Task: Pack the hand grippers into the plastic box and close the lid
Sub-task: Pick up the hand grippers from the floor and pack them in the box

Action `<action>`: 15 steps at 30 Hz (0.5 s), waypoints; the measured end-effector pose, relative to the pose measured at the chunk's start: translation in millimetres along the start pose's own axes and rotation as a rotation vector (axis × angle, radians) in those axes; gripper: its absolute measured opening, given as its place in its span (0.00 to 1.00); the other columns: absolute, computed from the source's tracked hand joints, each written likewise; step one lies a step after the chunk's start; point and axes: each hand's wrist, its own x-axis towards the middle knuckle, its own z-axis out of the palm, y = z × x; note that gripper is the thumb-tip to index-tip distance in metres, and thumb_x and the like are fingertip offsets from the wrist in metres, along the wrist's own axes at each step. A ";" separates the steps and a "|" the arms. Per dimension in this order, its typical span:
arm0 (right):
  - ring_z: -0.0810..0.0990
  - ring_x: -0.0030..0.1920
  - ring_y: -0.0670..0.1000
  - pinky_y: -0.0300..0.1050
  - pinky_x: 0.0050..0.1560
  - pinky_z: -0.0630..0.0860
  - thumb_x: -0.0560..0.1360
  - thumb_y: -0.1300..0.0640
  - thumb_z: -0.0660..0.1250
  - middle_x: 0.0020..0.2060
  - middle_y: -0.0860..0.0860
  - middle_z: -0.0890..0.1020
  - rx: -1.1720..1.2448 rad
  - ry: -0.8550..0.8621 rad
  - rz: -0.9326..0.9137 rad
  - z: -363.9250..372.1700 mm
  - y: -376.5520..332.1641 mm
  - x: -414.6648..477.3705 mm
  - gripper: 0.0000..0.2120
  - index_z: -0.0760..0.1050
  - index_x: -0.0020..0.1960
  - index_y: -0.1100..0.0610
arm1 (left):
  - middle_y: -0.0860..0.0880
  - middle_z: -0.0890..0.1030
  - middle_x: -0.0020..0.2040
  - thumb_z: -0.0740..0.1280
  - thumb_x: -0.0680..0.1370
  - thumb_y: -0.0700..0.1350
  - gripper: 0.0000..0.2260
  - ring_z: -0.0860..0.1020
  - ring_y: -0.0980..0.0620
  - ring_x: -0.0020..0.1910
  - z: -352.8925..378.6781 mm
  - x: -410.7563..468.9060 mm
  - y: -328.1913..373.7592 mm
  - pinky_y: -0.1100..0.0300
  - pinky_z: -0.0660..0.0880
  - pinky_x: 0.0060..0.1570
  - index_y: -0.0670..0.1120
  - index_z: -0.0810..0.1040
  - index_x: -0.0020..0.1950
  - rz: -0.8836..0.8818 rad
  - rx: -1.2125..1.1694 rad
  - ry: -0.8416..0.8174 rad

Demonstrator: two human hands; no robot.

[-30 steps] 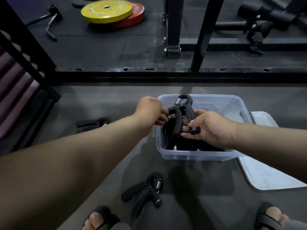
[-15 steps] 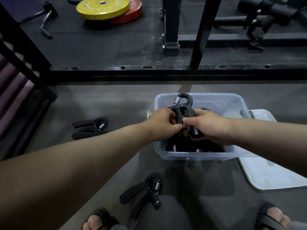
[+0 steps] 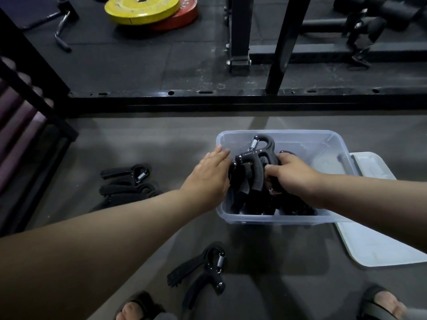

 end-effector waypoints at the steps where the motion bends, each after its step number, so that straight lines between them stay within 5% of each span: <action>1: 0.75 0.27 0.52 0.44 0.31 0.75 0.78 0.65 0.60 0.31 0.57 0.75 -0.001 -0.011 0.011 2.0 0.4 1.1 0.03 0.72 0.48 0.62 | 0.44 0.60 0.78 0.58 0.80 0.42 0.22 0.51 0.47 0.78 0.9 -0.2 0.0 0.57 0.43 0.76 0.41 0.64 0.74 -0.001 -0.010 0.012; 10: 0.79 0.31 0.55 0.47 0.34 0.80 0.78 0.62 0.58 0.37 0.60 0.78 -0.178 0.035 0.133 10.9 -1.2 13.0 0.05 0.72 0.49 0.63 | 0.48 0.60 0.77 0.57 0.80 0.44 0.21 0.50 0.51 0.78 6.1 -0.8 -5.1 0.53 0.53 0.76 0.44 0.66 0.74 -0.017 -0.054 0.022; 12: 0.82 0.35 0.61 0.52 0.37 0.82 0.79 0.57 0.58 0.36 0.61 0.80 -0.426 0.028 0.126 9.7 -4.5 12.8 0.10 0.72 0.47 0.65 | 0.48 0.61 0.77 0.57 0.80 0.43 0.21 0.50 0.51 0.78 6.7 -1.2 -5.6 0.54 0.53 0.76 0.44 0.66 0.74 -0.020 -0.060 0.033; 15: 0.76 0.42 0.57 0.47 0.44 0.72 0.79 0.50 0.57 0.41 0.56 0.77 -0.897 0.010 0.041 3.6 -9.6 12.0 0.12 0.67 0.50 0.61 | 0.48 0.60 0.77 0.57 0.80 0.43 0.22 0.50 0.52 0.78 7.5 -1.4 -6.9 0.54 0.52 0.76 0.43 0.65 0.74 -0.021 -0.063 0.038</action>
